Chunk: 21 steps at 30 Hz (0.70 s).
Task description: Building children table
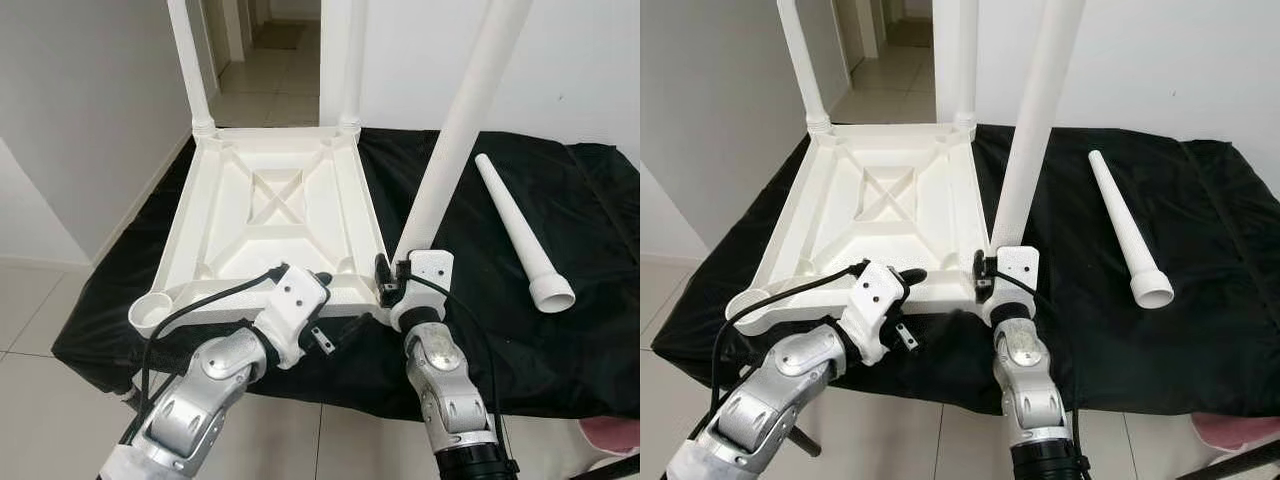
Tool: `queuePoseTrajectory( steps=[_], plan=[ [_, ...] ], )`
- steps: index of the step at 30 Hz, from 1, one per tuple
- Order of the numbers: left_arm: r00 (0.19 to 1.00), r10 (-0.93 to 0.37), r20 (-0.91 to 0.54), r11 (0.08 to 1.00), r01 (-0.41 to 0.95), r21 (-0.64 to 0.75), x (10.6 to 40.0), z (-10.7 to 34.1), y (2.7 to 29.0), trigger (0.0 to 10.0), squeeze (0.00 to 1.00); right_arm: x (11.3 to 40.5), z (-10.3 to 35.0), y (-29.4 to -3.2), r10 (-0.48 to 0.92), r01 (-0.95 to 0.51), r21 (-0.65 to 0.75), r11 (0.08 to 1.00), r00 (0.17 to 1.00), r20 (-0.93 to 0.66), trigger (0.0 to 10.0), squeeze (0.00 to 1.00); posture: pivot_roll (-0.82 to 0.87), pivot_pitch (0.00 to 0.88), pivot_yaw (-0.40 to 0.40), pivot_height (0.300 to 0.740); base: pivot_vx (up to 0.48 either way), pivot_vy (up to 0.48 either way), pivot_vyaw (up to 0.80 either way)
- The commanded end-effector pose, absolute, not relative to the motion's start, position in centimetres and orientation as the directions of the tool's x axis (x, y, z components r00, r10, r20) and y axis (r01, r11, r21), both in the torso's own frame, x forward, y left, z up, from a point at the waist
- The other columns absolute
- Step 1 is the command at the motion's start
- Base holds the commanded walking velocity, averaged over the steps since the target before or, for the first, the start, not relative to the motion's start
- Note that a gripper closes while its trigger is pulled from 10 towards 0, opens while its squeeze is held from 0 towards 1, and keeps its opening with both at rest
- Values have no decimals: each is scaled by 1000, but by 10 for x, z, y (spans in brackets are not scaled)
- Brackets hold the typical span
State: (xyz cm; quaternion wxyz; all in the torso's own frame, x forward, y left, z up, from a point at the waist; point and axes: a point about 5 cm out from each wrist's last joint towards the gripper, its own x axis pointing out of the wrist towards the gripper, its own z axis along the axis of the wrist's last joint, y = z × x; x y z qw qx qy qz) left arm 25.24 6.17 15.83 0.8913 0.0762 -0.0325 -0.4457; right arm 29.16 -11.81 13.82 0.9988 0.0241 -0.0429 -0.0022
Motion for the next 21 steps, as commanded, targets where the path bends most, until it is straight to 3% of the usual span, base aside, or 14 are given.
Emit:
queuePoseTrajectory(
  steps=[1,4,5,10,17,18,21],
  plan=[
    [581,-813,-22,569,804,172,253,158,64,10000,0,284,119,-120,-60,62,91,994,998,-20,10000,0,-42,38,48,740,0,0,0],
    [582,-813,-23,571,803,172,253,158,64,10000,0,283,120,-119,-69,71,89,994,997,-22,10000,0,-42,38,48,740,0,0,0],
    [581,-813,-24,570,804,171,253,158,65,10000,0,282,123,-120,-72,73,99,992,997,-7,10000,1000,-46,38,51,740,0,0,0],
    [575,-818,-25,562,807,181,253,158,64,10000,0,282,132,-123,-35,29,103,994,998,51,10000,1000,-45,35,50,740,0,0,0],
    [573,-819,-26,559,808,184,255,159,63,10000,0,288,143,-130,129,-138,83,987,986,104,10000,1000,-50,39,57,740,0,0,0],
    [573,-819,-24,560,808,182,255,159,64,10000,0,289,144,-133,186,-194,73,978,976,110,10000,0,-55,44,52,740,0,0,0],
    [579,-815,-30,564,803,195,256,159,65,10000,0,291,148,-136,294,-299,19,954,947,130,10000,0,-49,42,60,740,0,0,0]
  ],
)
